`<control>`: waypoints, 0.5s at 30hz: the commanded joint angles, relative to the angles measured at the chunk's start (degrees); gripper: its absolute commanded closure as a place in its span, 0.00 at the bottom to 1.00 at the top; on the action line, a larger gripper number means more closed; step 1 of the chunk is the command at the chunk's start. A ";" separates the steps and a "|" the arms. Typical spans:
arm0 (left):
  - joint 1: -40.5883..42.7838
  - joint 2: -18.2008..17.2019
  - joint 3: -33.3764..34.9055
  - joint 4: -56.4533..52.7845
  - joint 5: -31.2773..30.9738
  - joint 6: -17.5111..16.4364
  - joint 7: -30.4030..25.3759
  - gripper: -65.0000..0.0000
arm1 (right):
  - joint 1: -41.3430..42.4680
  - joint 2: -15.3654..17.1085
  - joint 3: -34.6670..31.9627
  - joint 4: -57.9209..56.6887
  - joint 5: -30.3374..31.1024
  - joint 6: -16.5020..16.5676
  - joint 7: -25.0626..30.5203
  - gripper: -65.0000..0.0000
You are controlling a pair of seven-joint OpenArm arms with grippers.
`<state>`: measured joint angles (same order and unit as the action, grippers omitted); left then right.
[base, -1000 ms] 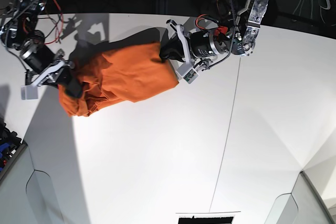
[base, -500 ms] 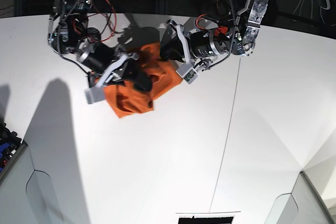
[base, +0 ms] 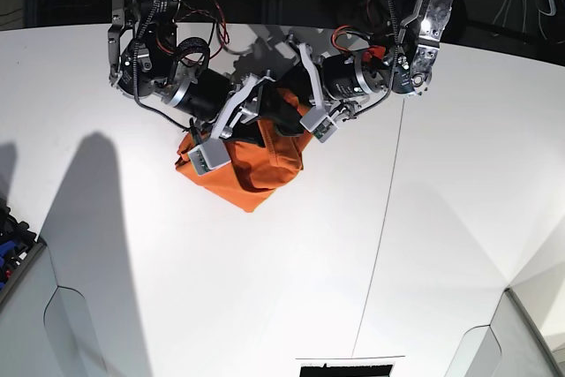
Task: Layout the t-shirt on the table in an organized manner, then fold the t-shirt properly
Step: 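Fold the bundle over with both grippers into a compact stack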
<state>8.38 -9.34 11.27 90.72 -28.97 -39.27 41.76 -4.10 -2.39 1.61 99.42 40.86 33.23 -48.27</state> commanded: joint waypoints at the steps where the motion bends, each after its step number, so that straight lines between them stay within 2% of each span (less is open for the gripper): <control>1: -0.57 -0.22 -0.94 0.61 0.50 0.04 0.11 1.00 | 0.74 -0.13 -0.24 2.23 1.73 0.63 1.29 0.57; 6: -0.57 -0.37 -3.78 0.61 -0.98 0.02 1.36 1.00 | 0.83 -0.15 -0.24 6.80 1.55 0.63 1.29 0.57; 12: -0.55 -1.33 -3.85 0.61 -2.51 0.02 1.81 1.00 | 1.18 -0.15 -0.20 8.22 1.40 0.61 1.81 0.57; 15: -0.42 -1.31 -3.85 0.61 -2.54 0.02 2.25 1.00 | 3.39 -0.15 0.15 8.20 -2.93 0.31 3.93 0.57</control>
<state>8.38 -10.48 7.53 90.72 -31.48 -39.24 43.55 -1.91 -2.39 1.54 106.50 36.18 33.23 -46.19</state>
